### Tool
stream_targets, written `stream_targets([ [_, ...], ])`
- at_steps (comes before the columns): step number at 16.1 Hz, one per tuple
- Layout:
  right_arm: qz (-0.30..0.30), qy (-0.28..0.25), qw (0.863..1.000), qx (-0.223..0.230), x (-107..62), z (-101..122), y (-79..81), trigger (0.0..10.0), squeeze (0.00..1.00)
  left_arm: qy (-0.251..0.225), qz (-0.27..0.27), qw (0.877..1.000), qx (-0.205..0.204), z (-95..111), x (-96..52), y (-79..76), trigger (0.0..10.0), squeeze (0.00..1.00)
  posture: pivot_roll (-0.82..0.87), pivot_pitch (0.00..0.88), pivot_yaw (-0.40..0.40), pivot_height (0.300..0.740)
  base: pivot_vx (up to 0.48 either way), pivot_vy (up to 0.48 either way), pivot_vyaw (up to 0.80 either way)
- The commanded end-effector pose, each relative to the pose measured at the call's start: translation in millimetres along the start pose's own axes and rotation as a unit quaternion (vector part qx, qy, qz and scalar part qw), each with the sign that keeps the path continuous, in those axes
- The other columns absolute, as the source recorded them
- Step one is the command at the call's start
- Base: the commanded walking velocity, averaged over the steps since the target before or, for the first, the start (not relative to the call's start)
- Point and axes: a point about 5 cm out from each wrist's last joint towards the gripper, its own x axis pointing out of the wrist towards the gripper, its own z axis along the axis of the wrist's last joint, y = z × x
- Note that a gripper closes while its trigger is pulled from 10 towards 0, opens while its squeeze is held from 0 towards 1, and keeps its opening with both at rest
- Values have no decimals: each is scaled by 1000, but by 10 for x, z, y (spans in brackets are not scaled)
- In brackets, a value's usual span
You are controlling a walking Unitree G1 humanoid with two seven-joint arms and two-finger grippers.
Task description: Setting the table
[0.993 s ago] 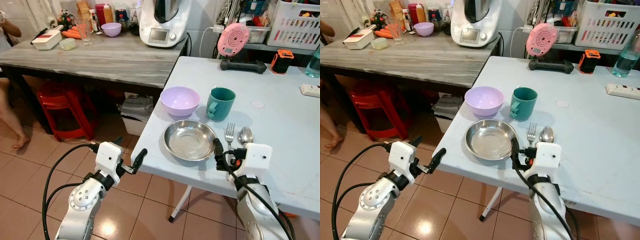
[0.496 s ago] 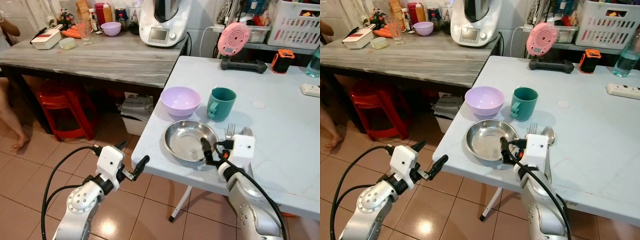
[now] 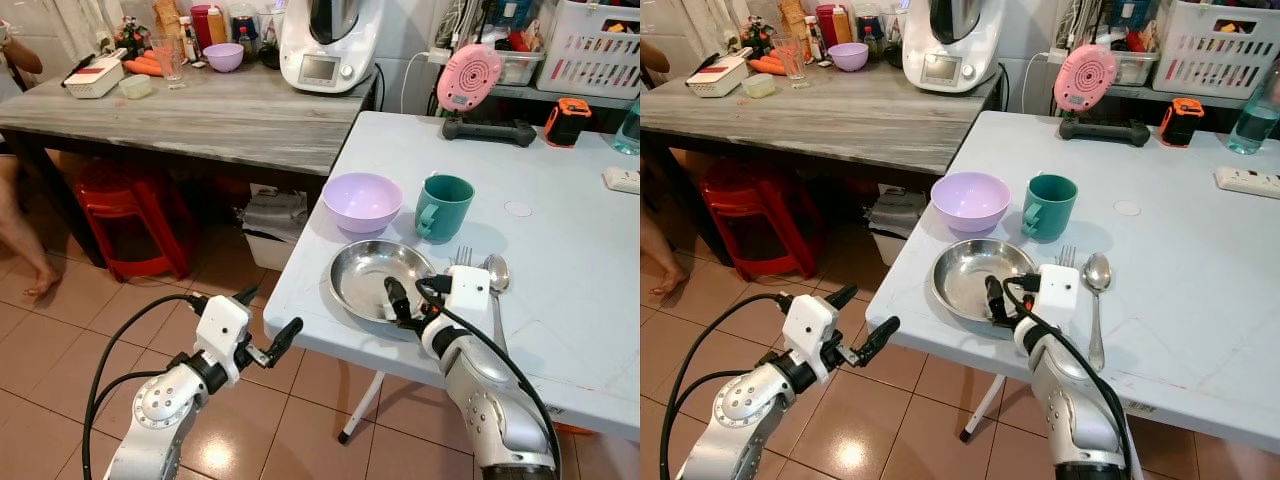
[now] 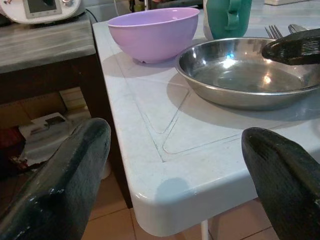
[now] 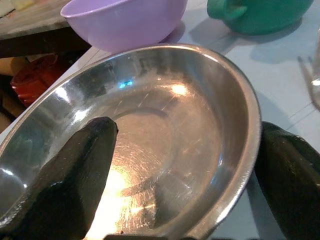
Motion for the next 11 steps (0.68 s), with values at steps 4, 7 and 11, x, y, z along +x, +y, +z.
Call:
stream_targets([
  [4,9,25,999,19,76,-49,34,4039,0,7,-7,1000,-3,-46,-17,17,10000,0,37,0,43,740,0,0,0],
  [7,10,31,999,32,102,-69,38,0,0,10,-10,1000,-5,-73,-20,24,10000,0,44,0,38,740,0,0,0],
  [11,4,42,998,55,121,-99,31,0,0,11,-26,1000,-12,-89,-27,16,10000,0,45,0,42,740,0,0,0],
])
